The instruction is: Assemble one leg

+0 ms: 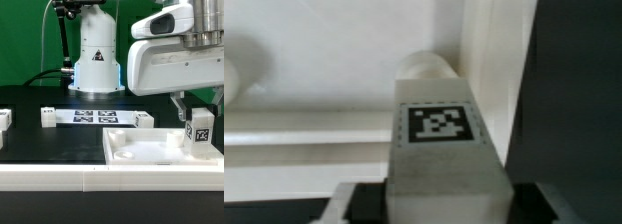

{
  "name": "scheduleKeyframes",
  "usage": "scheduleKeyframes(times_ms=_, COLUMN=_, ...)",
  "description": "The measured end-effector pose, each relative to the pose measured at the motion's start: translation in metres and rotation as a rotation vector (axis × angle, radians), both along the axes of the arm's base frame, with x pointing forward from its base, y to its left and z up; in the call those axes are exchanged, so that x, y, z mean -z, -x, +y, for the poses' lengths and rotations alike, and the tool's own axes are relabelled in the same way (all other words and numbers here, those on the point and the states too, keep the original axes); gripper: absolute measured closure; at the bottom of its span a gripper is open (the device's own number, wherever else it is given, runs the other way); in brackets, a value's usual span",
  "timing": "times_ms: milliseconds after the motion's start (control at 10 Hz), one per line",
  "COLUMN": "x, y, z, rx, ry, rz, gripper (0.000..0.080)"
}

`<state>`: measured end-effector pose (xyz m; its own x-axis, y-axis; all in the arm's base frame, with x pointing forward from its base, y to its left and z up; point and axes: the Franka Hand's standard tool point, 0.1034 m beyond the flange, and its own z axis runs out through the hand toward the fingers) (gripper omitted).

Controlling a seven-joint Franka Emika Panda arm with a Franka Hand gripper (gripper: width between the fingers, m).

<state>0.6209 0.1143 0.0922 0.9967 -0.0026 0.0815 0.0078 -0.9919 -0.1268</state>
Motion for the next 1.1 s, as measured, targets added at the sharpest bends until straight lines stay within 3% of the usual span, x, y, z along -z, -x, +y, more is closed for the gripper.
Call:
scheduleKeyframes(times_ms=800, x=0.001, y=0.0026, z=-0.0018, rx=0.922, ry=-0.039, rz=0.071, gripper=0.0508)
scheduleKeyframes(times_ms=1100, x=0.0012, y=0.0028, z=-0.0016, rx=1.031, ry=-0.061, rz=0.09, gripper=0.0508)
